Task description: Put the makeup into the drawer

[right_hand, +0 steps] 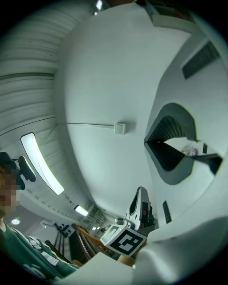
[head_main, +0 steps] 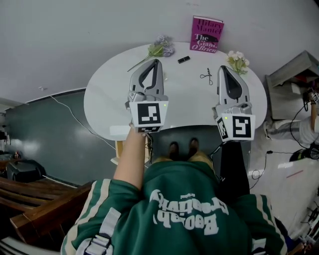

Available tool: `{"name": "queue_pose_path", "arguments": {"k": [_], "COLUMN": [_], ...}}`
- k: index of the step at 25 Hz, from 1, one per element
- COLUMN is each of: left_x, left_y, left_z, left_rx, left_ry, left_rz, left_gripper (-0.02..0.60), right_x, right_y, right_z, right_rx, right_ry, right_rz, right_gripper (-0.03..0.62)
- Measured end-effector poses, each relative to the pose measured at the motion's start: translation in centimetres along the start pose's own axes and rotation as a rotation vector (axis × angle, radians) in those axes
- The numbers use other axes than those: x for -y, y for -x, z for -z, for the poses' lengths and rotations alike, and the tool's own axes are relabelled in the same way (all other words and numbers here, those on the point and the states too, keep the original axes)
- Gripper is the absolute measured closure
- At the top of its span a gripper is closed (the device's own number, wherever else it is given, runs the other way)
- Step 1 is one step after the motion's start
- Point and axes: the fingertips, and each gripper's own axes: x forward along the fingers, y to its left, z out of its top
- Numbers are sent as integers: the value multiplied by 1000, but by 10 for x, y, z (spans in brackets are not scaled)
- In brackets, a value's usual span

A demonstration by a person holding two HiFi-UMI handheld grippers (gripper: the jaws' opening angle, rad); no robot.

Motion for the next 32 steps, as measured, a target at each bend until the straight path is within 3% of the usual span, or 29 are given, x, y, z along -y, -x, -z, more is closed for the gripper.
{"name": "queue_pose_path", "arguments": {"k": [3, 7, 9, 10, 15, 22, 23, 25, 26, 32], "left_x": [2, 6, 14, 19, 36, 51, 51, 47, 45, 43], "left_y": [-12, -33, -42, -45, -51, -60, -60, -61, -61, -70], "left_z": [21, 94, 139, 165, 278, 357, 364, 369, 368, 316], "left_rx": [-53, -227, -311, -360, -599, -784, -804, -821, -816, -670], "left_ry": [-5, 66, 144, 176, 254, 284, 274, 236, 218, 144], "left_rz": [-5, -12, 10, 27, 70, 94, 88, 65, 58, 77], "left_gripper": [568, 551, 363, 337, 324, 324, 325, 522, 546, 561], "right_x": [4, 13, 18, 21, 38, 57, 59, 64, 66, 71], "right_y": [-9, -13, -14, -14, -12, -5, -4, -3, -2, -2], "right_z": [6, 19, 25, 28, 47, 69, 70, 72, 73, 72], "right_rx": [-9, -35, -49, -56, -104, -163, -167, -174, -176, -164], "right_ry": [-5, -13, -8, -6, 2, 6, 7, 9, 9, -3], "right_rz": [-10, -11, -10, -8, 11, 35, 39, 46, 49, 65], "right_gripper": [585, 585, 585, 585, 585, 585, 586, 586, 585, 586]}}
